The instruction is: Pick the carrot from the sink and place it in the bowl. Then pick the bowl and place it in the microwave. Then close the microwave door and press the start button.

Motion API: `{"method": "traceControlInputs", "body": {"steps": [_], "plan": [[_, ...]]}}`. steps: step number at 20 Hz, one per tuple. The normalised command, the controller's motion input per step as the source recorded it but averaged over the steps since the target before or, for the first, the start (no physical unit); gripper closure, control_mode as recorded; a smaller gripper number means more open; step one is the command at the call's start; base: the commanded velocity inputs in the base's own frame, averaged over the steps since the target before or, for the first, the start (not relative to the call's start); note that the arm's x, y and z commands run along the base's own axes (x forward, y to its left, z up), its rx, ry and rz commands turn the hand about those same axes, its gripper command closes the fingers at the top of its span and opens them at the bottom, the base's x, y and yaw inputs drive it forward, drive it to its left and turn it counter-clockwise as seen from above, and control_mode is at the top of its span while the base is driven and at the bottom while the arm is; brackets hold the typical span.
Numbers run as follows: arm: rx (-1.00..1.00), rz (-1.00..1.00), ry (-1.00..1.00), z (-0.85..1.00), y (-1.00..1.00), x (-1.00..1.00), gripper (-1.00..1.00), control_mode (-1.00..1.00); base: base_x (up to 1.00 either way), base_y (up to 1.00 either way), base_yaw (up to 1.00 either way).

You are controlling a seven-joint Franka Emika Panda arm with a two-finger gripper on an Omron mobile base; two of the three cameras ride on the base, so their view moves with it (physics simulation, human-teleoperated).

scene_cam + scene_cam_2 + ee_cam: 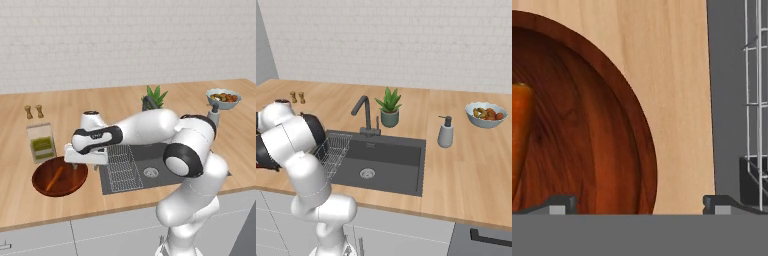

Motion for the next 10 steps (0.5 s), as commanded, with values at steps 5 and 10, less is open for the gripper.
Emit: {"method": "traceControlInputs", "body": {"steps": [5,10], "plan": [[0.0,0.0,0.0,-0.25,0.0,0.03,-1.0,-1.0,0.0,0.0,0.0],[0.0,0.0,0.0,-0.25,0.03,0.04,-1.0,-1.0,0.0,0.0,0.0]]}}
